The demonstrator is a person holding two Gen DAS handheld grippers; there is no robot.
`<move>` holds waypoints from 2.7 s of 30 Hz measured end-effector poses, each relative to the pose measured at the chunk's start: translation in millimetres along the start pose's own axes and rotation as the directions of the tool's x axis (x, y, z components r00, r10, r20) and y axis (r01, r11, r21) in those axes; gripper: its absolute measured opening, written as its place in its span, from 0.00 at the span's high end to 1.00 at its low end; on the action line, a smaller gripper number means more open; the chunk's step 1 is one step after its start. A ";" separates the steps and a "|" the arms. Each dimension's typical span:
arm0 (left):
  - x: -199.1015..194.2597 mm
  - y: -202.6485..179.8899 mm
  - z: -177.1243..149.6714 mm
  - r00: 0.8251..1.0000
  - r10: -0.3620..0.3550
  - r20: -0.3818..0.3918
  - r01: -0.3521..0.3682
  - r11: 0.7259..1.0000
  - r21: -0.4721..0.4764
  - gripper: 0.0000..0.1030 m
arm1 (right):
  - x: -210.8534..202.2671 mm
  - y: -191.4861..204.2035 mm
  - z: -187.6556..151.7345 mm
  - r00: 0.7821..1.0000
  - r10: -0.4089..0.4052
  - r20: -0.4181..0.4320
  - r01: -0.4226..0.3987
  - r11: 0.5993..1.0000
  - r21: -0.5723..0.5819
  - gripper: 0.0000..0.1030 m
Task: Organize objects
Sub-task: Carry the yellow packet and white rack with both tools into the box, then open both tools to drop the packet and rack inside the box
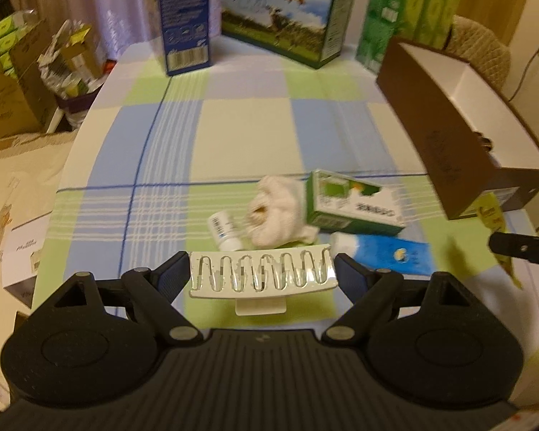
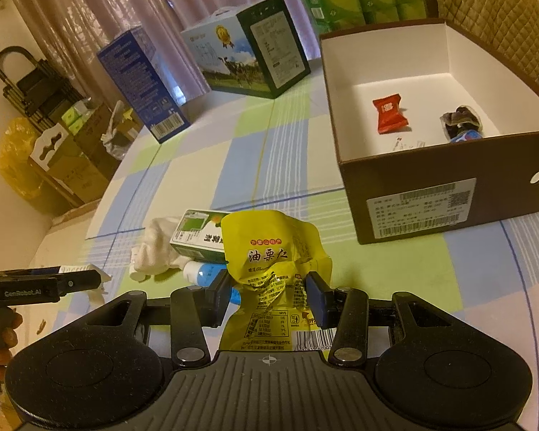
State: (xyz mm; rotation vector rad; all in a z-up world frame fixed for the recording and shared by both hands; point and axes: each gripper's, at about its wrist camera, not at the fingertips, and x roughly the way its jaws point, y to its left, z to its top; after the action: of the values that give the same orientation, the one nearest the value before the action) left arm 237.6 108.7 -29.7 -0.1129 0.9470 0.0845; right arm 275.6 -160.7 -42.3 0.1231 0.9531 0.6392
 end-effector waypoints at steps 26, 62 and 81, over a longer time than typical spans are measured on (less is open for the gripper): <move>-22.7 -122.5 38.6 0.986 -0.139 0.086 0.125 0.980 0.157 0.18 | -67.7 -74.6 27.6 0.995 -0.017 0.094 0.011 0.997 0.071 0.60; 54.6 -270.7 146.0 0.967 -0.233 0.103 0.191 0.930 0.313 0.18 | -59.2 -189.1 148.9 0.985 -0.050 0.165 0.040 0.997 0.064 0.60; 126.4 -293.0 168.4 0.978 -0.210 -0.005 0.198 0.913 0.355 0.18 | -3.5 -219.5 165.0 0.992 -0.110 0.068 0.106 0.993 0.054 0.60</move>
State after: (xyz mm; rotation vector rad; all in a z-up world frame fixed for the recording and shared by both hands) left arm 482.2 -156.3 -17.6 0.1237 0.8984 -0.2784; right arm 504.2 -311.7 -24.0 0.1374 0.9013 0.5080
